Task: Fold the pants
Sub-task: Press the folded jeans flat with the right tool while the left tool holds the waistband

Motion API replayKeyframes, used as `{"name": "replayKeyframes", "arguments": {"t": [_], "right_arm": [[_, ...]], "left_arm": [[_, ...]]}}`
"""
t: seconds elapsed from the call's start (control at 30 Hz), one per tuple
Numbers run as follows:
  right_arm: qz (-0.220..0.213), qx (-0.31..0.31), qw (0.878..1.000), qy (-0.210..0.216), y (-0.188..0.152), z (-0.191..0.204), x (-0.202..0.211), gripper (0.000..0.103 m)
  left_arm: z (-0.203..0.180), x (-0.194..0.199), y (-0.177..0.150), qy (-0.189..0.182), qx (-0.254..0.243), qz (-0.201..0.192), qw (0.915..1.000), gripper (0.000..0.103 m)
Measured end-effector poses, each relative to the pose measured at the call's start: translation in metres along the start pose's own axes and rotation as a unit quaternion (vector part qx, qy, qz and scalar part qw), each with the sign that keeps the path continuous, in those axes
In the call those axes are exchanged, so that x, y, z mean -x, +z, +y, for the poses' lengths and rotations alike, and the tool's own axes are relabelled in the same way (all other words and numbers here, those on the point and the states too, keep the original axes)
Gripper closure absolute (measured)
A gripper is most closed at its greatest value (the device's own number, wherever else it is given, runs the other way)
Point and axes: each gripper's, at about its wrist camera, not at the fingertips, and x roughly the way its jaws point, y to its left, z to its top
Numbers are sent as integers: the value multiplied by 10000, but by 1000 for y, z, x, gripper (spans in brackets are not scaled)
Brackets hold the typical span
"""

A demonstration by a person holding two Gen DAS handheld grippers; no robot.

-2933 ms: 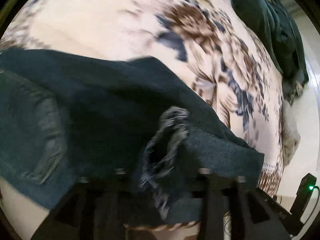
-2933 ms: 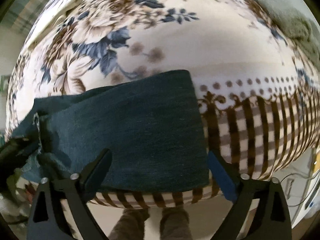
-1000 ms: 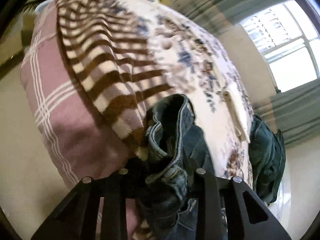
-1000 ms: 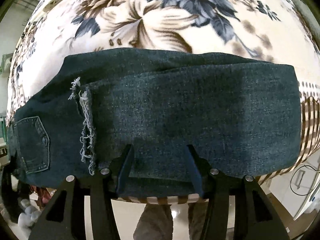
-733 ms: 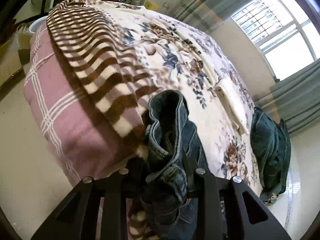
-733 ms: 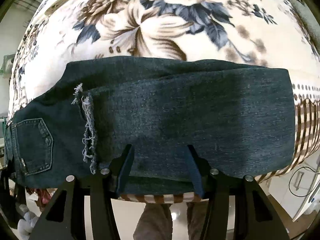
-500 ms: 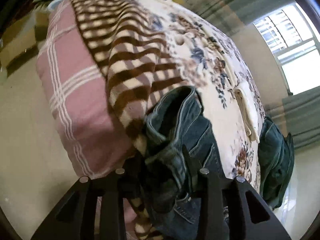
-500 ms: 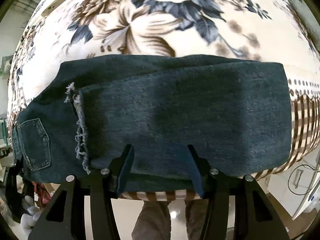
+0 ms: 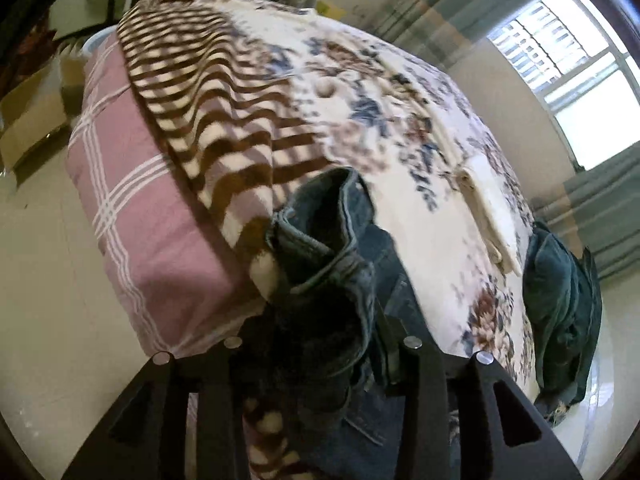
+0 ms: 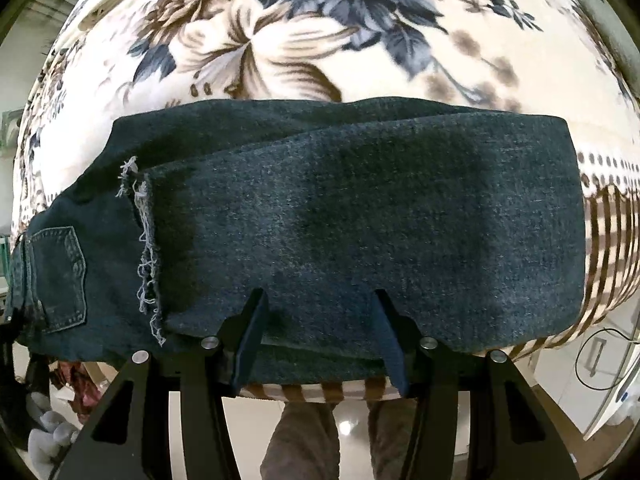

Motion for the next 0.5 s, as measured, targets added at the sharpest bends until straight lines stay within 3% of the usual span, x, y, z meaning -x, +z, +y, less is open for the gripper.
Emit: {"name": "replayKeyframes", "arguments": {"t": [0.5], "right_arm": [[45,-2,10000,-14,2,8,-6,48]], "left_arm": [[-4,12,-3,209,-21,51,9998,67]]}}
